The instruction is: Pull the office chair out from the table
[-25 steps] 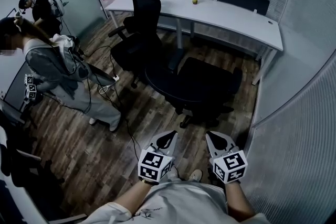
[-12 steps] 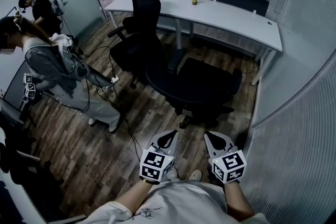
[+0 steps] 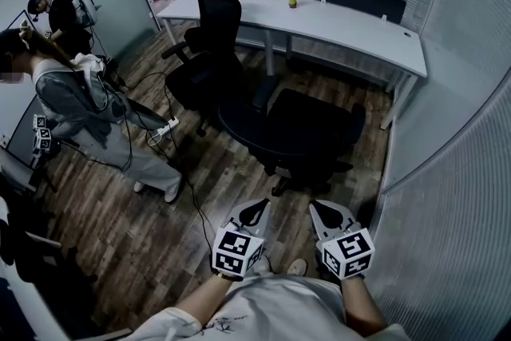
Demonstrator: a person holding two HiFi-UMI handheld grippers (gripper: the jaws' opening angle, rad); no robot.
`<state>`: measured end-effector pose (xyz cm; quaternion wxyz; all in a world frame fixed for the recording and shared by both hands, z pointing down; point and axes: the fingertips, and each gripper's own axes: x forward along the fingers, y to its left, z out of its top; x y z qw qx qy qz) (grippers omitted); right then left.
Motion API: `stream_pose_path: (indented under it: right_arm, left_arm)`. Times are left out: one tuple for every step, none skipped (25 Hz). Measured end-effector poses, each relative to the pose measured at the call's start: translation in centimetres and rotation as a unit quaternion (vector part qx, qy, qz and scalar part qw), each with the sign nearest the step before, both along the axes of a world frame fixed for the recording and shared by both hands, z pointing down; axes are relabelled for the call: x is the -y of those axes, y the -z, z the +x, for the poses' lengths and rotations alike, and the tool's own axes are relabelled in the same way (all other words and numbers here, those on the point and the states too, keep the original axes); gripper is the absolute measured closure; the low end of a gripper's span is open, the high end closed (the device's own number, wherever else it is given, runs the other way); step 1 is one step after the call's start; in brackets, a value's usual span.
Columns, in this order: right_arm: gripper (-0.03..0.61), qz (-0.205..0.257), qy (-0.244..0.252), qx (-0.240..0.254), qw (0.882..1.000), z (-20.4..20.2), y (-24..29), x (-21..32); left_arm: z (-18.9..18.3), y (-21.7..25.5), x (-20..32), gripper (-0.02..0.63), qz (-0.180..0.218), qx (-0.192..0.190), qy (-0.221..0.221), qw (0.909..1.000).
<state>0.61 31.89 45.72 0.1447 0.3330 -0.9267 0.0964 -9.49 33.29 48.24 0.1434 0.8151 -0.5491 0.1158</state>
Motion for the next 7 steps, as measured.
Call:
stream_pose_path:
  right_arm:
    - [0.572, 0.001, 0.000, 0.000, 1.000, 0.10, -0.03, -0.01]
    - [0.572, 0.002, 0.000, 0.000, 1.000, 0.18, -0.03, -0.03]
    - [0.572, 0.003, 0.000, 0.000, 1.000, 0.23, 0.01, -0.06]
    - [0.572, 0.005, 0.001, -0.002, 1.000, 0.27, 0.08, -0.08]
    - [0.572, 0.006, 0.001, -0.004, 1.000, 0.31, 0.14, -0.11]
    - [0.572, 0.007, 0.002, -0.007, 1.000, 0.35, 0.19, -0.14]
    - [0.572, 0.008, 0.003, -0.009, 1.000, 0.40, 0.25, -0.17]
  left_arm:
    - [0.06, -0.07, -0.05, 0.603, 0.000, 0.000, 0.000, 1.0000]
    - [0.11, -0.14, -0.12, 0.603, -0.001, 0.001, 0.000, 1.0000]
    - [0.15, -0.18, -0.18, 0.603, -0.002, 0.002, 0.000, 1.0000]
    - [0.20, -0.16, -0.22, 0.603, -0.002, 0.003, -0.001, 1.0000]
    - [0.27, -0.12, -0.24, 0.603, -0.003, 0.003, -0.002, 1.0000]
    - [0.36, -0.06, -0.26, 0.603, -0.004, 0.004, -0.002, 1.0000]
    - [0.45, 0.01, -0.27, 0.603, -0.004, 0.004, -0.003, 1.0000]
